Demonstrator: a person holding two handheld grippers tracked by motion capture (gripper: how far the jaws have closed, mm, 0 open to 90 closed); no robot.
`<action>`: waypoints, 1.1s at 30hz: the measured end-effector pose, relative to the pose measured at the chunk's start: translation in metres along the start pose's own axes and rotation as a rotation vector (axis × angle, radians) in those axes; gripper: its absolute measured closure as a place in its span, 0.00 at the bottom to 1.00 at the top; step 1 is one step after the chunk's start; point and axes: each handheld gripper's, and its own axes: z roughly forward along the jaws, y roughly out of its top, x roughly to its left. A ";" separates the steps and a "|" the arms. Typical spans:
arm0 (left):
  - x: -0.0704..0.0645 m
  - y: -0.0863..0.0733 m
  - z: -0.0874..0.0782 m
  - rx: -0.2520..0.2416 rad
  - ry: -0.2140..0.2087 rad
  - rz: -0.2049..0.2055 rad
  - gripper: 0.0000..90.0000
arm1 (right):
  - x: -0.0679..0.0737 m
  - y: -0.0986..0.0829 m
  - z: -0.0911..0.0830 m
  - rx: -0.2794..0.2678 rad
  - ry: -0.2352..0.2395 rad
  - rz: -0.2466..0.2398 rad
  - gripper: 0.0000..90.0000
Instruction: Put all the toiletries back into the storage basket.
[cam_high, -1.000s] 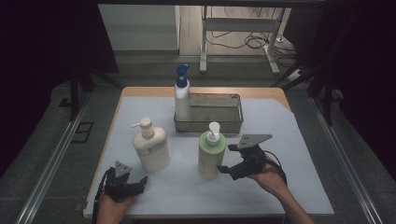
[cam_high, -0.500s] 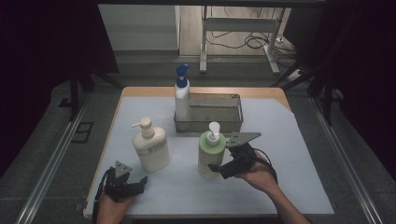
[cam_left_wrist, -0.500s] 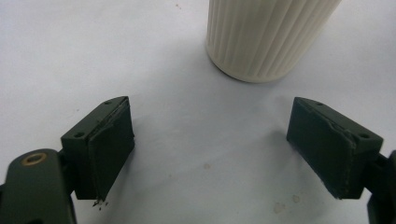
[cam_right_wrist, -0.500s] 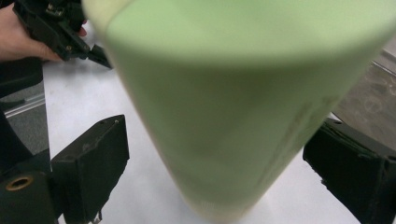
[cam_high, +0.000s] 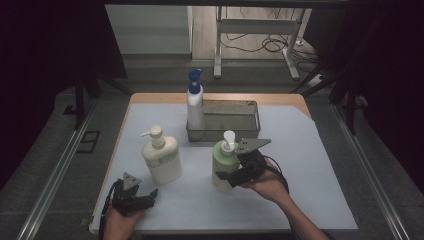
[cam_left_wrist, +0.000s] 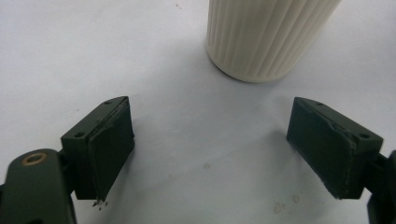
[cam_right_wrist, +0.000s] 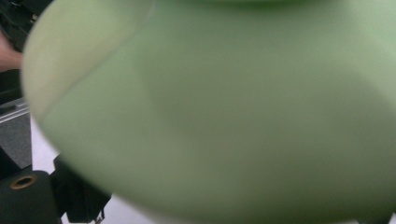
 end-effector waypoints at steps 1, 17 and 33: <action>0.000 0.000 0.000 0.000 0.000 0.000 0.16 | 0.000 0.000 0.000 0.000 -0.006 -0.001 0.12; 0.000 0.000 0.000 0.001 -0.001 0.000 0.16 | 0.002 0.006 -0.004 0.061 -0.020 -0.019 0.14; 0.000 0.000 0.000 0.001 -0.001 0.000 0.16 | -0.007 0.031 -0.018 0.053 -0.048 0.013 0.14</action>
